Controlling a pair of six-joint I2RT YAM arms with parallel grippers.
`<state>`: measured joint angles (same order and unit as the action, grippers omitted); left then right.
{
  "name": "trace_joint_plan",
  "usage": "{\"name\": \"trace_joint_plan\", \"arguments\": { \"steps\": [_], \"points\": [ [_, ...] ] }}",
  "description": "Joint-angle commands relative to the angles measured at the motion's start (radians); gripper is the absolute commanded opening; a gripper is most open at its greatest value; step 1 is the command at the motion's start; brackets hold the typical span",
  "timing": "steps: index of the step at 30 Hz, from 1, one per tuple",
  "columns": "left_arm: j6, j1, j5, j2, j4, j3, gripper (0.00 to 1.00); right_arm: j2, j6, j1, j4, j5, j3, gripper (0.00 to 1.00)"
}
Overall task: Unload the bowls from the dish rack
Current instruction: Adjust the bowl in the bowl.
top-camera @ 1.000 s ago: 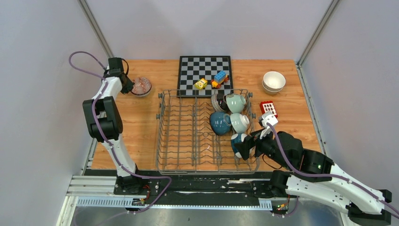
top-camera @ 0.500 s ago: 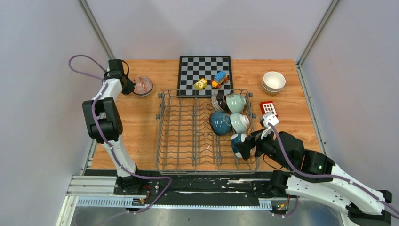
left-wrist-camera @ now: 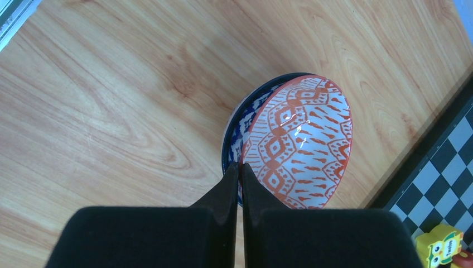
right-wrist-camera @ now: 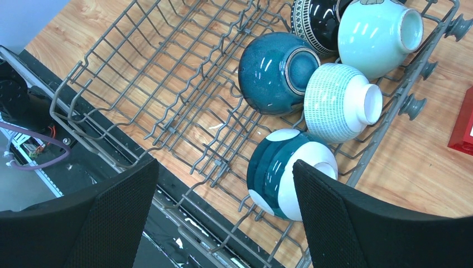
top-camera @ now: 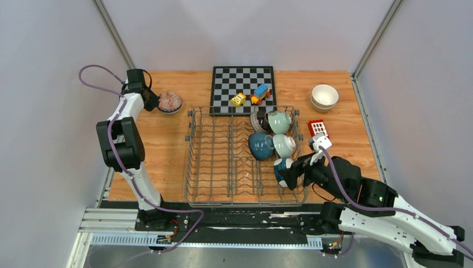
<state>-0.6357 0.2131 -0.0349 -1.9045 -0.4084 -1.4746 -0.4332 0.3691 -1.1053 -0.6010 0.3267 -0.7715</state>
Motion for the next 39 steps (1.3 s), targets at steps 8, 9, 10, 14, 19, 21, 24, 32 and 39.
{"name": "trace_joint_plan", "arguments": {
  "steps": [8, 9, 10, 14, 19, 21, 24, 32, 39],
  "points": [
    [-0.015, 0.006, 0.024, 0.015, 0.032, 0.038, 0.00, 0.026, 0.012, 0.009, -0.029, 0.017, -0.001, 0.93],
    [-0.016, 0.006, 0.023, 0.013, 0.034, 0.040, 0.00, 0.027, 0.013, 0.009, -0.031, 0.019, -0.002, 0.93],
    [-0.017, 0.006, 0.024, 0.011, 0.034, 0.039, 0.00, 0.027, 0.012, 0.009, -0.031, 0.019, -0.003, 0.93],
    [-0.020, 0.006, 0.029, 0.009, 0.041, 0.042, 0.00, 0.023, 0.016, 0.009, -0.033, 0.020, -0.002, 0.93],
    [-0.010, 0.006, 0.029, -0.004, 0.031, 0.037, 0.00, 0.013, 0.015, 0.009, -0.030, 0.018, -0.004, 0.93],
    [-0.009, 0.006, 0.029, -0.012, 0.031, 0.041, 0.00, 0.013, 0.016, 0.009, -0.029, 0.018, -0.006, 0.93],
    [-0.010, 0.006, 0.049, -0.019, 0.035, 0.050, 0.00, 0.013, 0.015, 0.009, -0.028, 0.018, -0.008, 0.93],
    [0.004, 0.006, 0.055, -0.032, 0.032, 0.042, 0.00, 0.003, 0.016, 0.008, -0.025, 0.017, -0.008, 0.93],
    [0.017, 0.006, 0.049, -0.007, 0.024, 0.023, 0.03, -0.005, 0.012, 0.009, -0.019, 0.017, -0.009, 0.93]
  ]
}}
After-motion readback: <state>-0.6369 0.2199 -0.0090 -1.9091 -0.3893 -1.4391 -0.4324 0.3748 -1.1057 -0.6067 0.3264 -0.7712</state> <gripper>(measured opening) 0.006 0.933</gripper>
